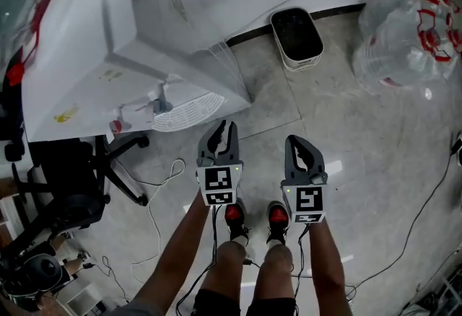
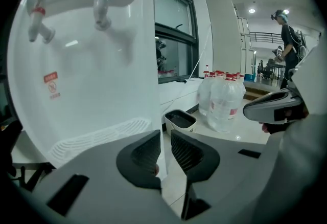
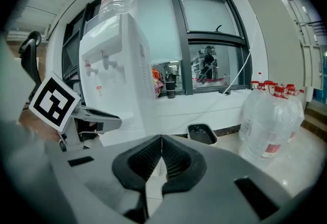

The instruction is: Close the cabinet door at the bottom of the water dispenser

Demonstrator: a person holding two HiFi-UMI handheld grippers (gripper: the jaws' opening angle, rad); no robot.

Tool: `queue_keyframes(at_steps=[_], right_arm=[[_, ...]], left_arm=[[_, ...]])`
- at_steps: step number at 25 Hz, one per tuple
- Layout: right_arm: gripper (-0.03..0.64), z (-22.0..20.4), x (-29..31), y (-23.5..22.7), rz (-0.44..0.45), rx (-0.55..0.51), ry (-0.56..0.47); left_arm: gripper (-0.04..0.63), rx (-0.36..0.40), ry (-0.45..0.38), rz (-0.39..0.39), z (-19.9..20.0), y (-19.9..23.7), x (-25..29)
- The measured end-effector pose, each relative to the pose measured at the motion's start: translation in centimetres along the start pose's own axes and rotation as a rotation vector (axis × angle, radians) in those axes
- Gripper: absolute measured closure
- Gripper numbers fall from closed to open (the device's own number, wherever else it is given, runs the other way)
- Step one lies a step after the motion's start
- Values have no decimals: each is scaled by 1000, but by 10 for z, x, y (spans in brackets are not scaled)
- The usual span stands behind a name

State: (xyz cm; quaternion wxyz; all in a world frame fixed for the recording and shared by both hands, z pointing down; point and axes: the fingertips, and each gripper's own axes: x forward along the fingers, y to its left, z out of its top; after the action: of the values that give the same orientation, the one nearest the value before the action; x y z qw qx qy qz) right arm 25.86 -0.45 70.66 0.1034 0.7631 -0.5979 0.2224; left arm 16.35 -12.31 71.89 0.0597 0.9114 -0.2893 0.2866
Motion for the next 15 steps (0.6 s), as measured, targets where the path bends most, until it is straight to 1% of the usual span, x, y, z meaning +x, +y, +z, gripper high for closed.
queue_keyframes(at_steps=[7, 15], right_arm=[[598, 68, -41, 12, 23, -38, -21], [598, 165, -82, 30, 78, -88, -89]], left_arm=[[519, -12, -25, 6, 57, -8, -57], [529, -30, -86, 43, 141, -10, -127]])
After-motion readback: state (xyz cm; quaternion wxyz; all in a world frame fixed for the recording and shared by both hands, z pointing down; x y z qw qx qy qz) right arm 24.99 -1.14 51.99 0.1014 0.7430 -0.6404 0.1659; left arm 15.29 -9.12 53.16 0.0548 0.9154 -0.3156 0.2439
